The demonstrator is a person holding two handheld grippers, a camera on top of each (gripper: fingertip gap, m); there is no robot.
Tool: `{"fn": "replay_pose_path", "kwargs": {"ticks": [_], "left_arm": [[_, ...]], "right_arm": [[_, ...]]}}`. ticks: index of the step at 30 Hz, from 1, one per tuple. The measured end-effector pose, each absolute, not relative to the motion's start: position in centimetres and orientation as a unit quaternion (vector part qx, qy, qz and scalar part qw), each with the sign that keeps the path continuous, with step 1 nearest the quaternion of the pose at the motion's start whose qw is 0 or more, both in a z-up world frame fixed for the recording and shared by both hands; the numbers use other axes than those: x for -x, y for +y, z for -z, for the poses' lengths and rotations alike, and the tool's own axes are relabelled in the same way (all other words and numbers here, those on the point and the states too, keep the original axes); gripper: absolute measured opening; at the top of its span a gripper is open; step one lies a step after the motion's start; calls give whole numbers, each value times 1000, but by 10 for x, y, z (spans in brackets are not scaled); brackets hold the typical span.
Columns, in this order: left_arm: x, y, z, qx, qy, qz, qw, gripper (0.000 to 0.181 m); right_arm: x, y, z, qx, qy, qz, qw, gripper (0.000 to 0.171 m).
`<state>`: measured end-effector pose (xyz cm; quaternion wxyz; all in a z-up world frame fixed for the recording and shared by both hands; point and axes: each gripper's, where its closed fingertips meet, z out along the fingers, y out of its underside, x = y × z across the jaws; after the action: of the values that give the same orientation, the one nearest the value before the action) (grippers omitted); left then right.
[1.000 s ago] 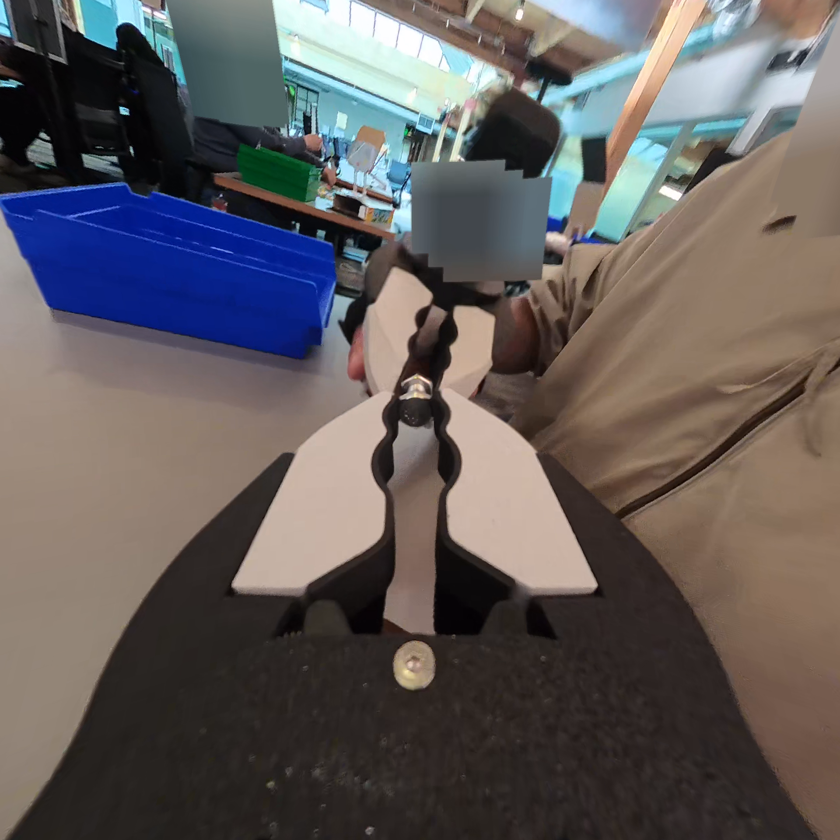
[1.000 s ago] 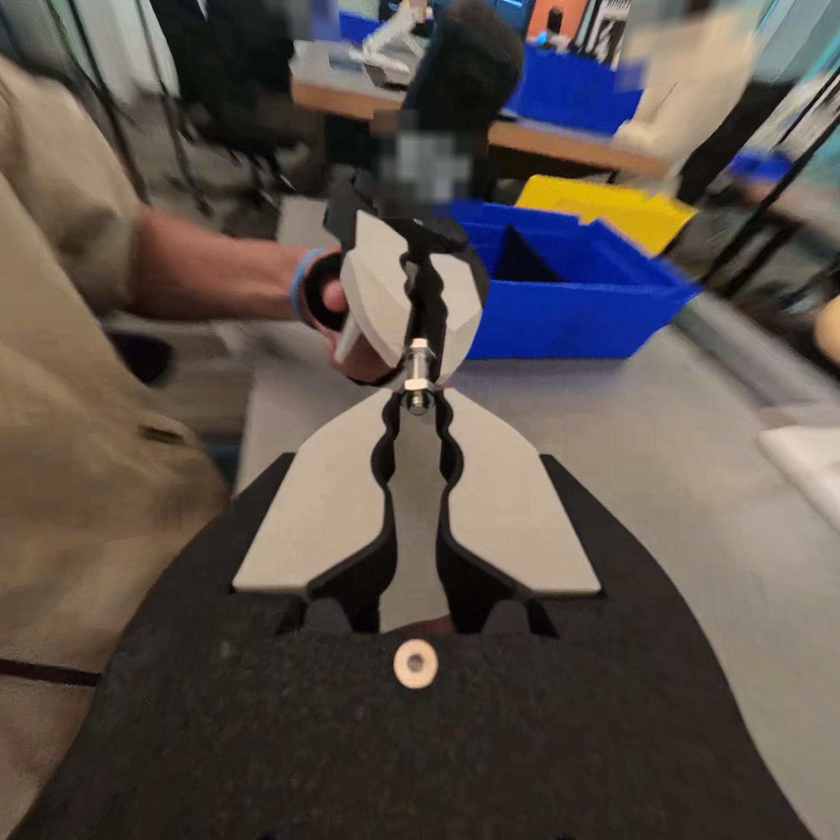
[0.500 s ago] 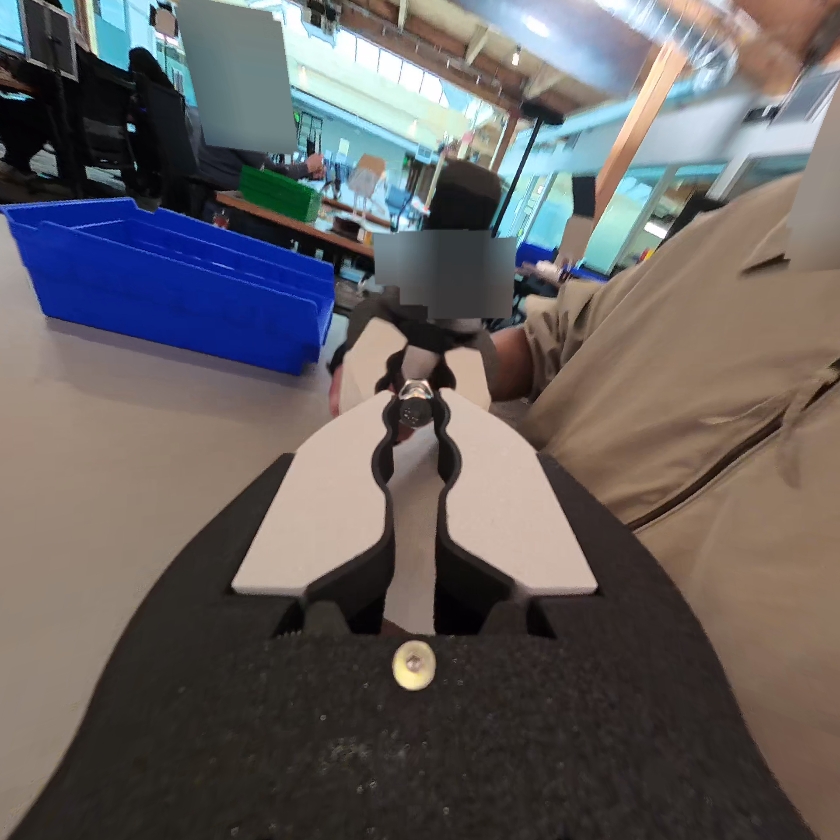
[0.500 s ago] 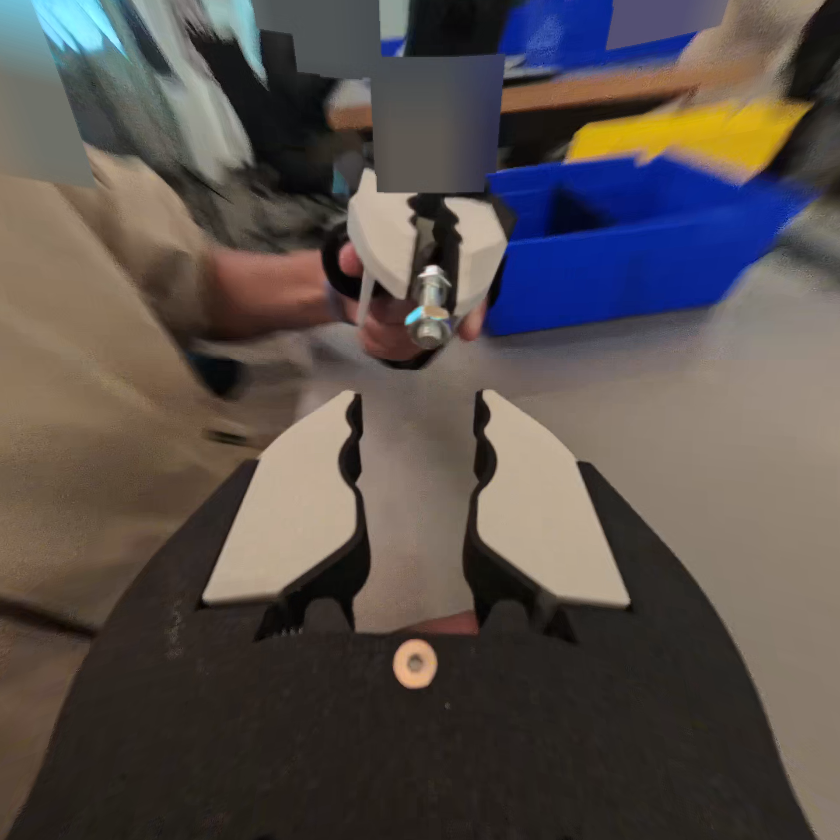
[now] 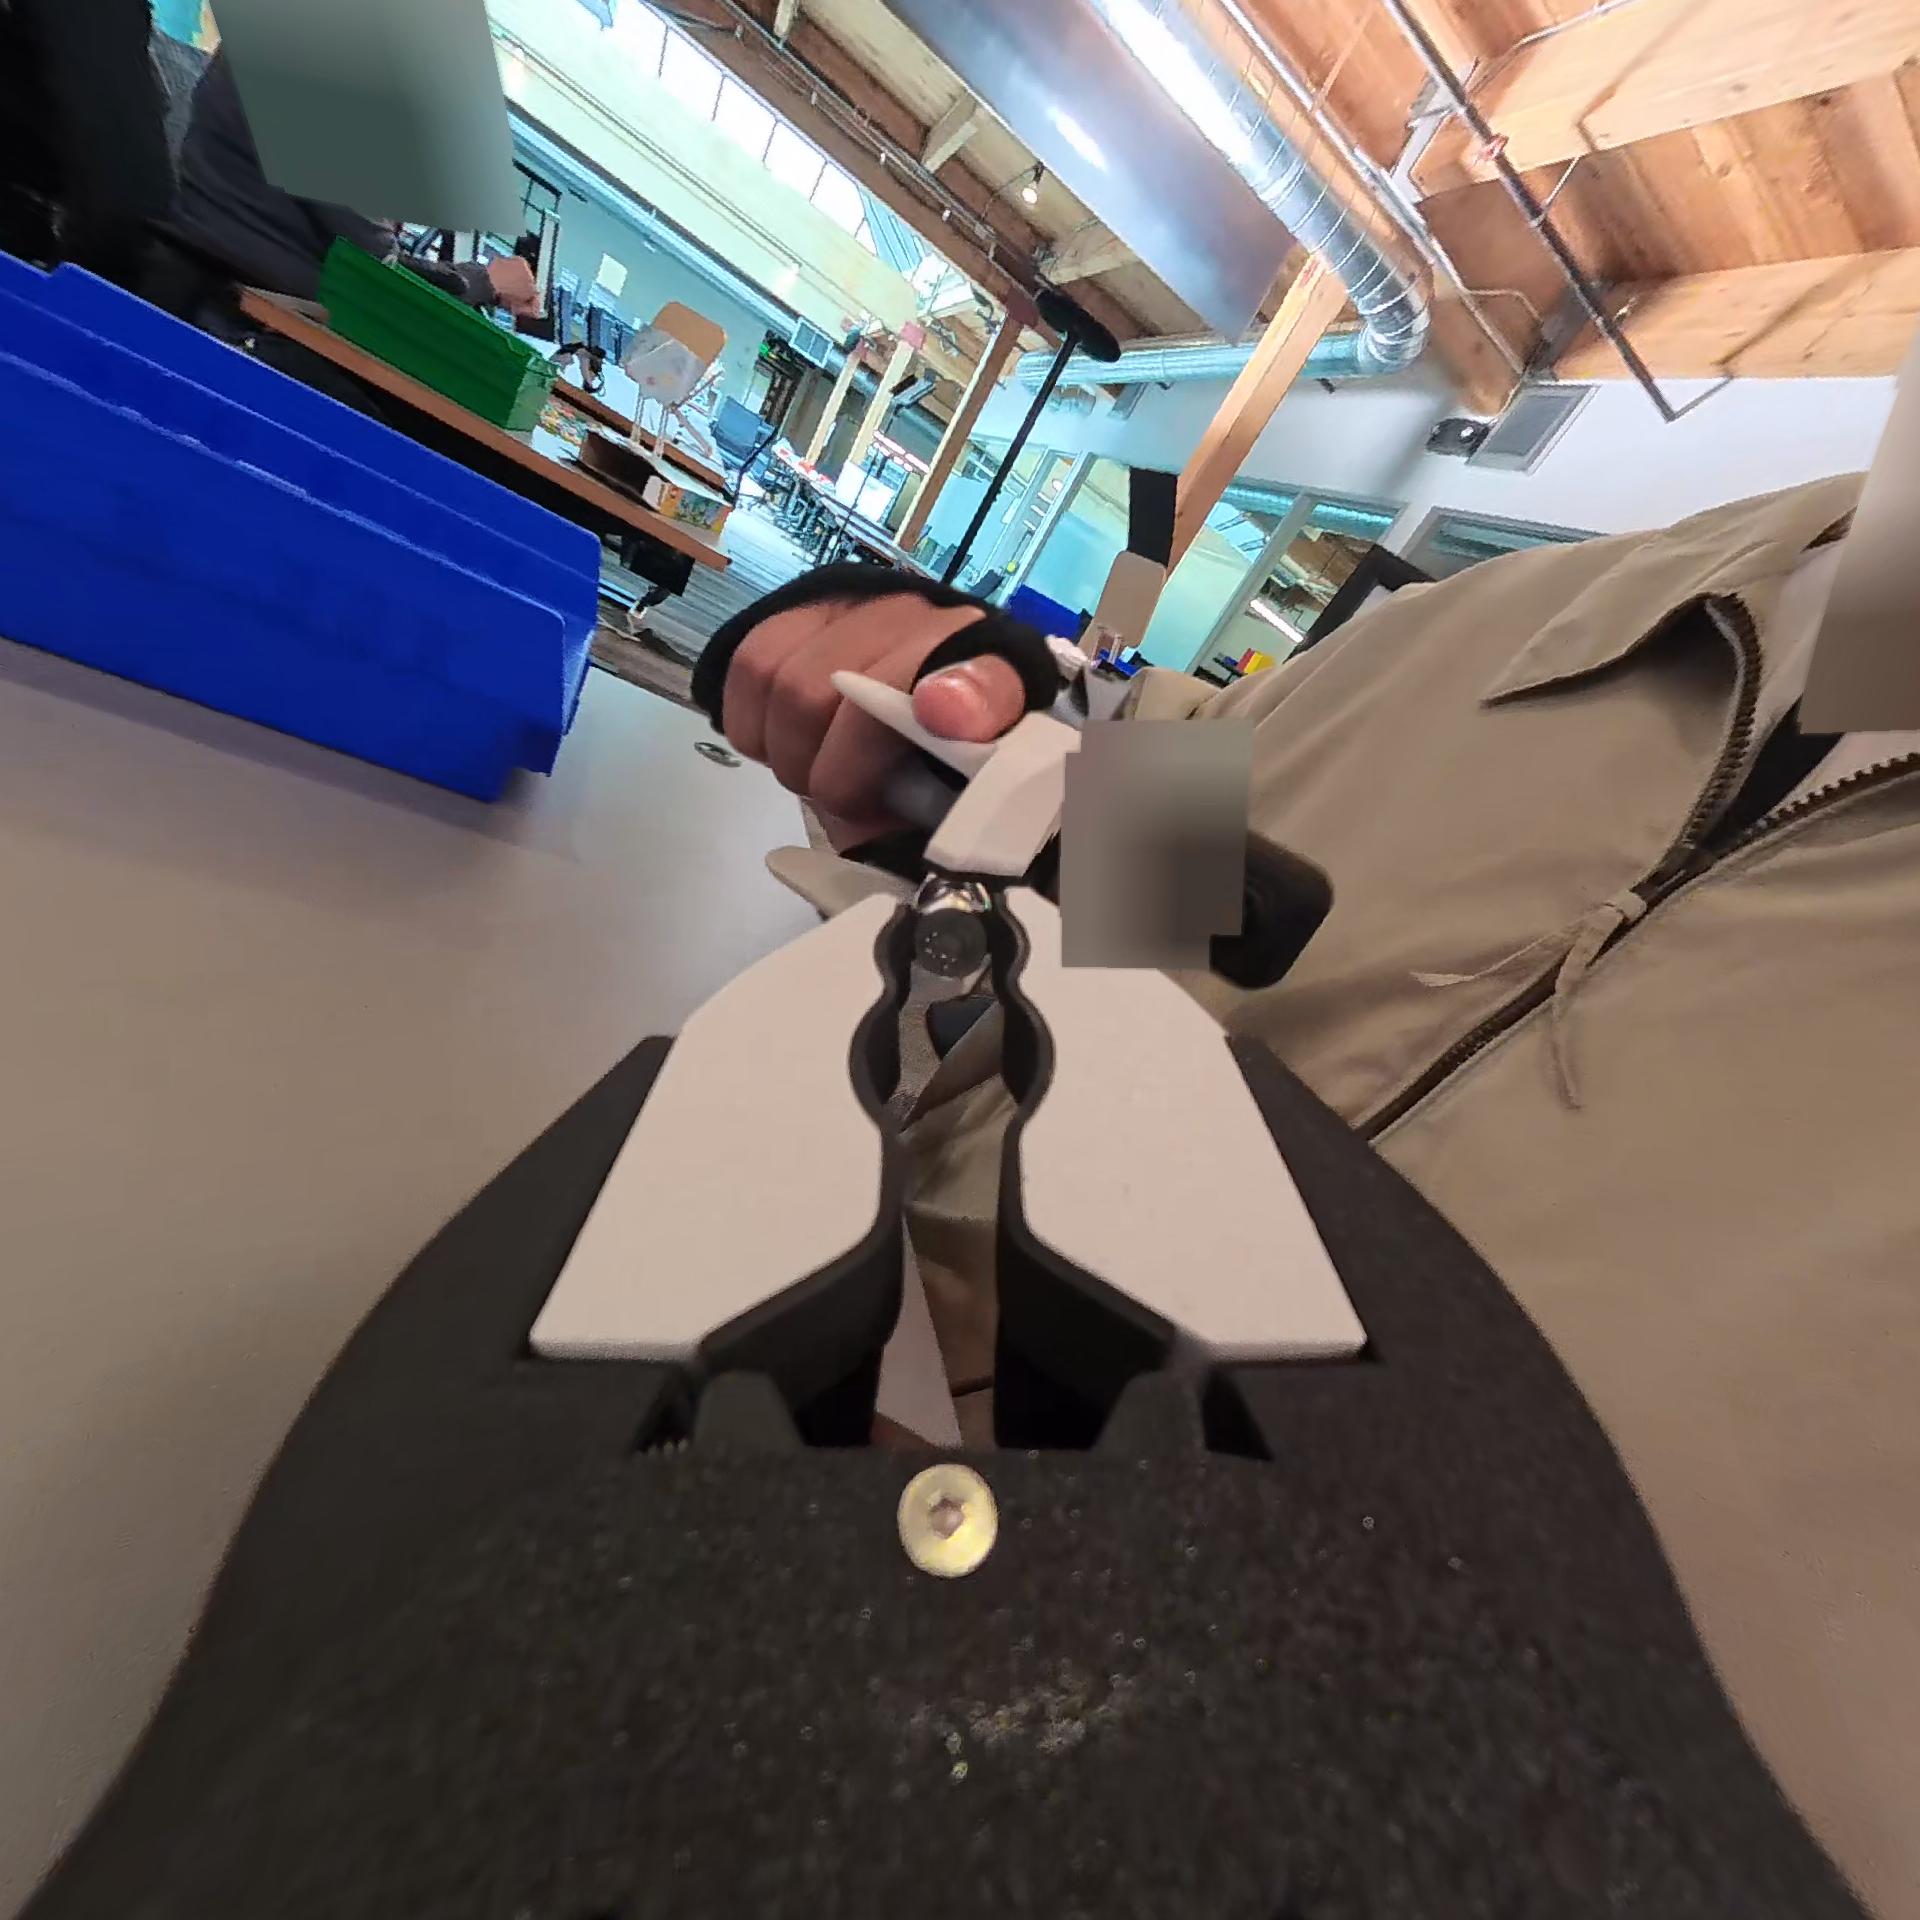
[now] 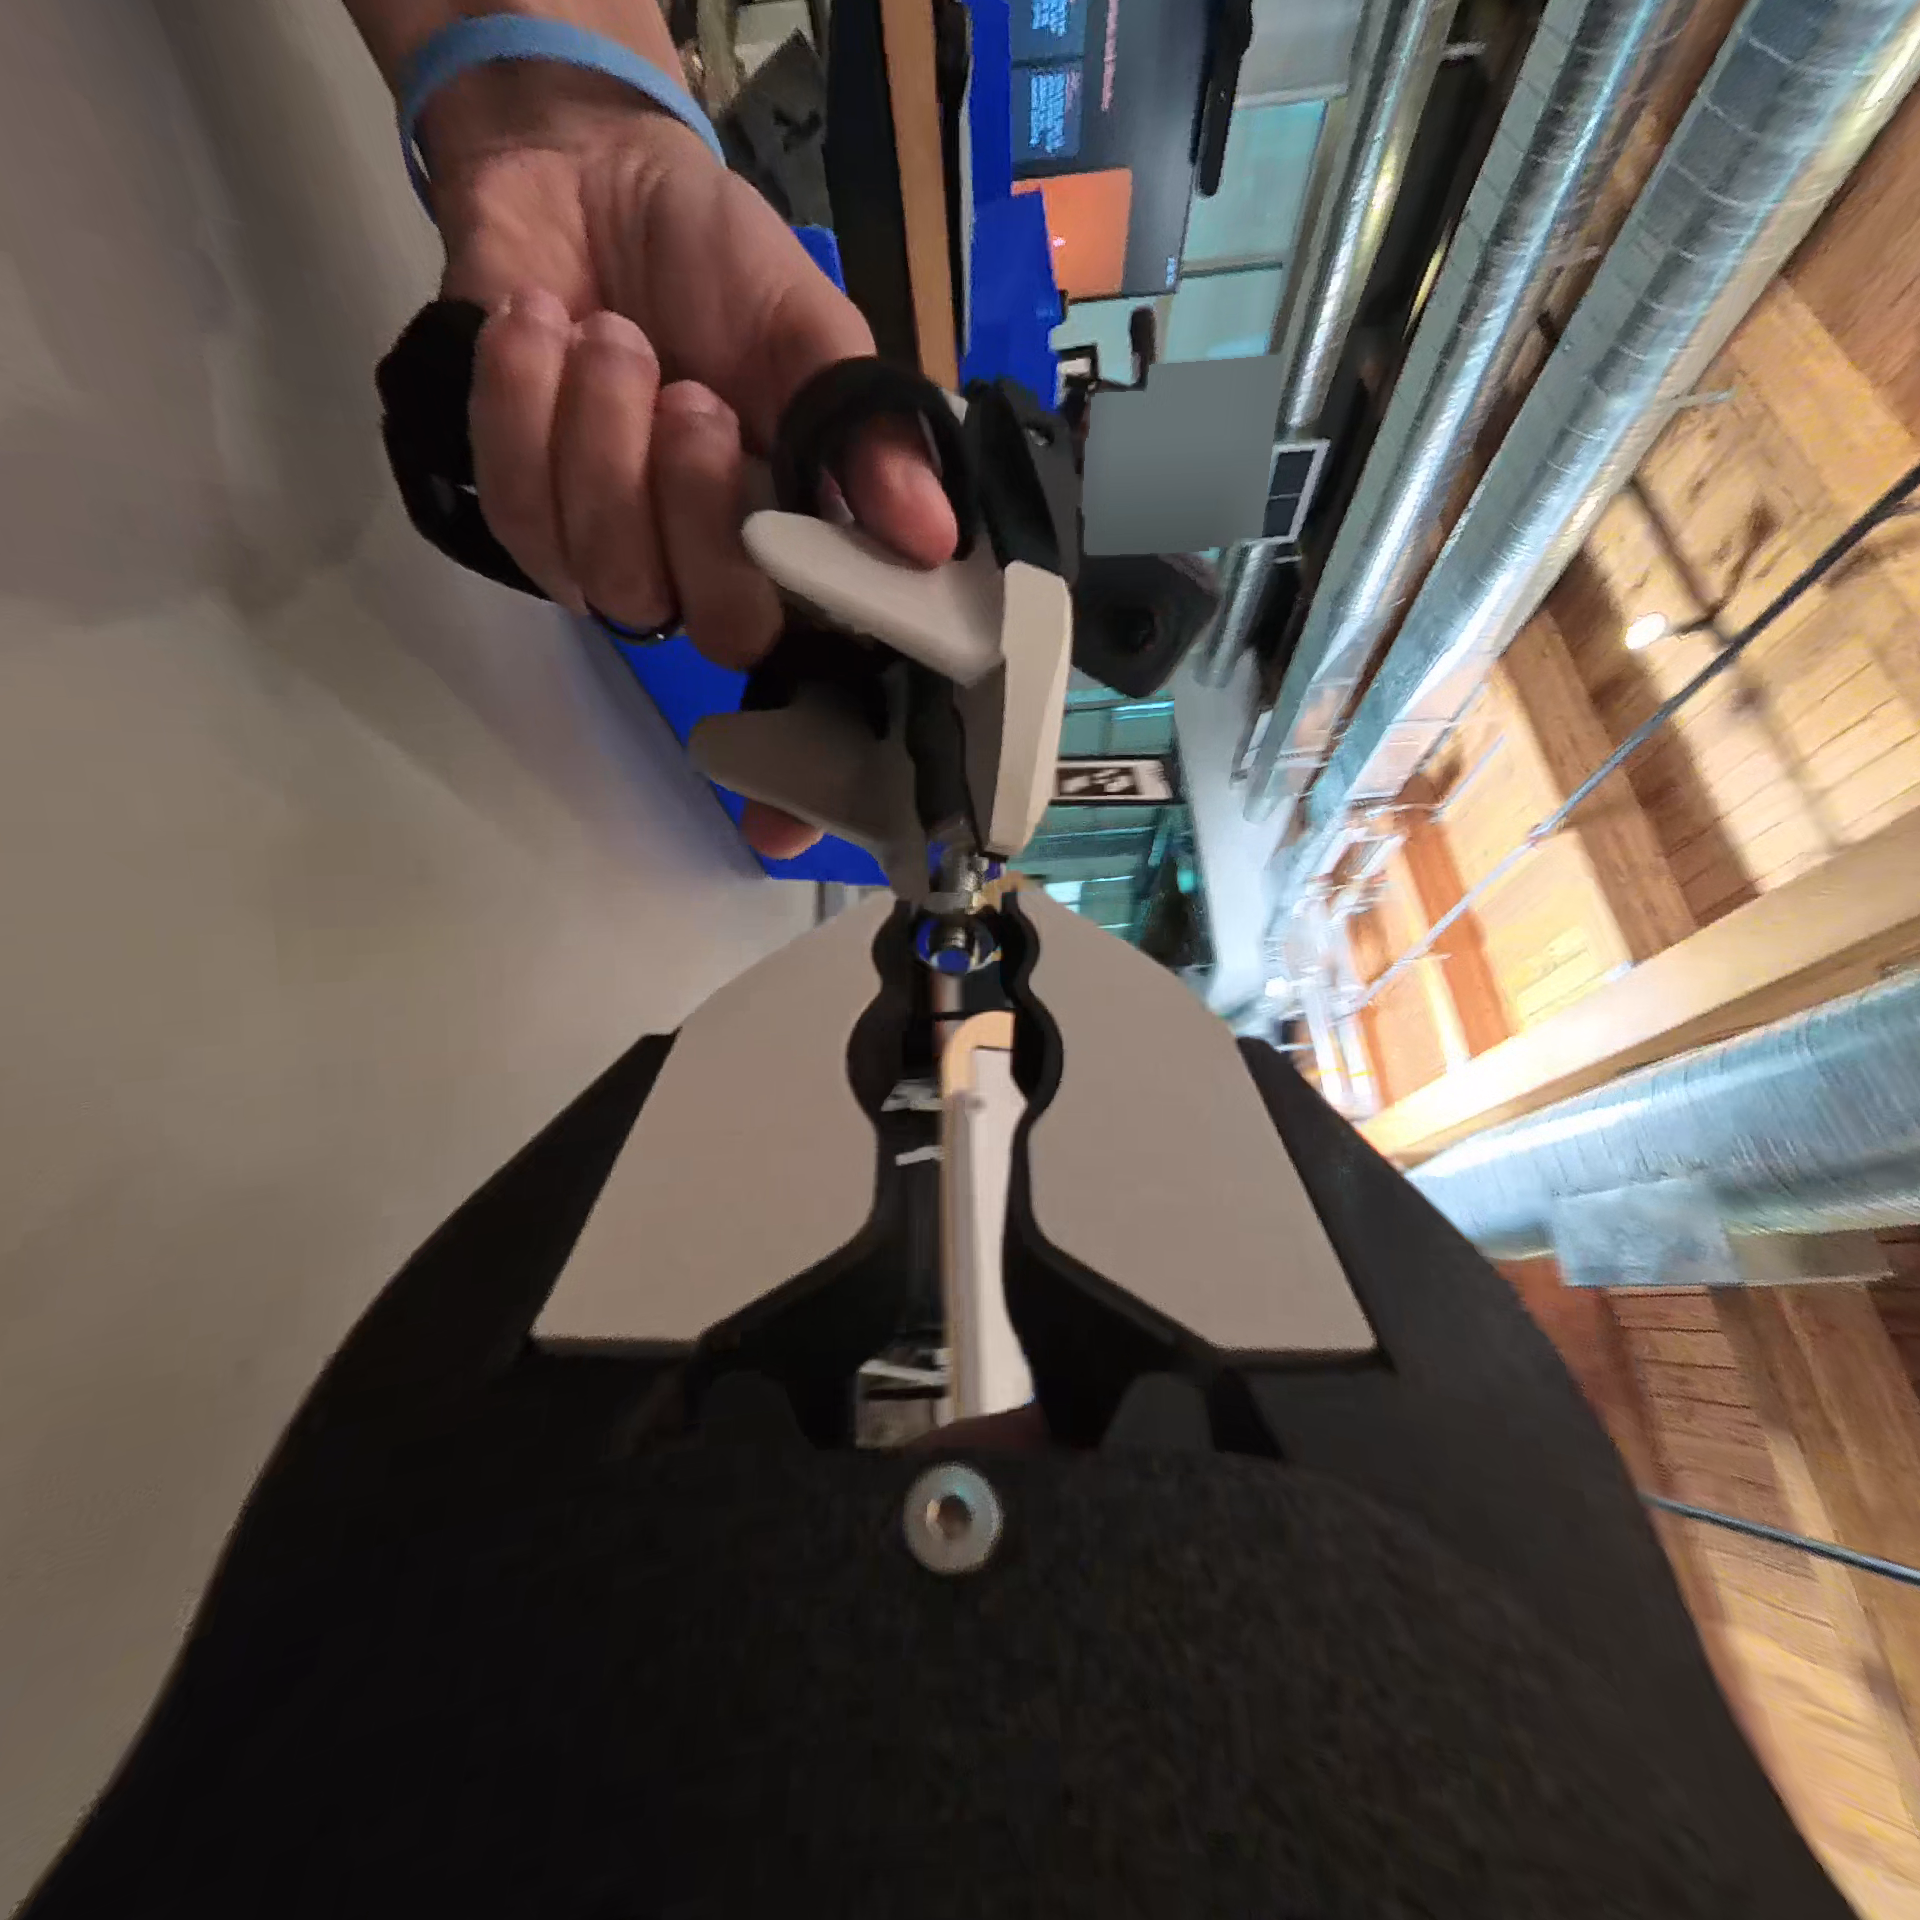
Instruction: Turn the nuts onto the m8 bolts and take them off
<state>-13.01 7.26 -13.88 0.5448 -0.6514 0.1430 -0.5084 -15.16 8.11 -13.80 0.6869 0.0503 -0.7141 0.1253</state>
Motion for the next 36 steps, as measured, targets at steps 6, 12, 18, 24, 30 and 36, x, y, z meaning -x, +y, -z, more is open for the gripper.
{"fn": "replay_pose_path", "kwargs": {"ticks": [6, 12, 18, 24, 30, 36], "left_arm": [[129, 70, 137, 666, 180, 449, 568, 14], [129, 73, 138, 690, 200, 379, 583, 15], [132, 77, 142, 701, 202, 357, 584, 14], [134, 80, 148, 728, 251, 240, 591, 14], [132, 82, 146, 731, 300, 139, 597, 14], [134, 81, 141, 716, 257, 212, 613, 14]], "right_arm": [[146, 75, 139, 170, -746, -394, 509, 16], [141, 76, 136, 352, -650, -628, 242, 15], [140, 78, 139, 377, -637, -645, 188, 15], [139, 76, 150, 423, -608, -670, 45, 15], [134, 75, 143, 451, -480, -731, -177, 15], [125, 72, 140, 400, -549, -729, -87, 26]]}}
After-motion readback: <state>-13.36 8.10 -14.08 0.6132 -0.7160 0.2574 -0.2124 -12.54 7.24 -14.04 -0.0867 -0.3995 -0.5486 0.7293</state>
